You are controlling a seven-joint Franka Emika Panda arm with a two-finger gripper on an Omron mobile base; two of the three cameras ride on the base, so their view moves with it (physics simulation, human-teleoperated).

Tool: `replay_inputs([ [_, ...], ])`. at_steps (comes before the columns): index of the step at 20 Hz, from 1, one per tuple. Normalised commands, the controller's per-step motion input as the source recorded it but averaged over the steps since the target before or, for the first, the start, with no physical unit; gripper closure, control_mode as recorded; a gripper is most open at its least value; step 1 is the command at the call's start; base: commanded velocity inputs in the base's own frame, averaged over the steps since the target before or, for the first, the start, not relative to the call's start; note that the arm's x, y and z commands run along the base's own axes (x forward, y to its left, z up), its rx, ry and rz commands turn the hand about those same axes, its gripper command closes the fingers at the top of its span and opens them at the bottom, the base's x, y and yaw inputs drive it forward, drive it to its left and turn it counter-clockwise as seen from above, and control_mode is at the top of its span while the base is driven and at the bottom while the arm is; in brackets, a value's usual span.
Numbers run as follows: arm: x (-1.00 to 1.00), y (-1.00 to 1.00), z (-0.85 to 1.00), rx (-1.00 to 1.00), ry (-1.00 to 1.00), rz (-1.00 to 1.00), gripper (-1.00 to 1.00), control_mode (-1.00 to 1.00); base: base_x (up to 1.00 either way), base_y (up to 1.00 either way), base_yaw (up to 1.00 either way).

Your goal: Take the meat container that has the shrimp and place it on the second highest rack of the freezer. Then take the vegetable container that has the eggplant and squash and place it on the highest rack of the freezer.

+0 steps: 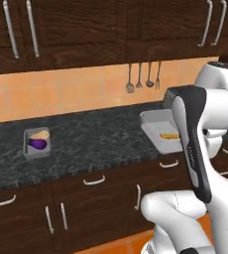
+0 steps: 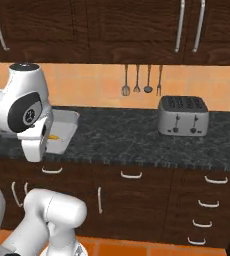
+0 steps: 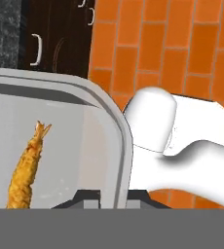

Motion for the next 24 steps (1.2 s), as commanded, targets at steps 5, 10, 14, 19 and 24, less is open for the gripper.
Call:
replay_inputs([
  [5,0.00,0.00,0.00,0.00,0.00,0.00,1.00,1.00,0.01,0.13,-0.96],
  [10,0.00,0.00,0.00,0.00,0.00,0.00,1.00,1.00,0.00,0.00,-1.00],
  [14,0.00,0.00,0.00,0.00,0.00,0.00,1.00,1.00,0.00,0.00,-0.98],
  [19,0.00,0.00,0.00,0.00,0.00,0.00,1.00,1.00,0.00,-0.14,-0.94],
  [24,0.00,0.00,0.00,0.00,0.00,0.00,1.00,1.00,0.07,-0.44,-0.72],
])
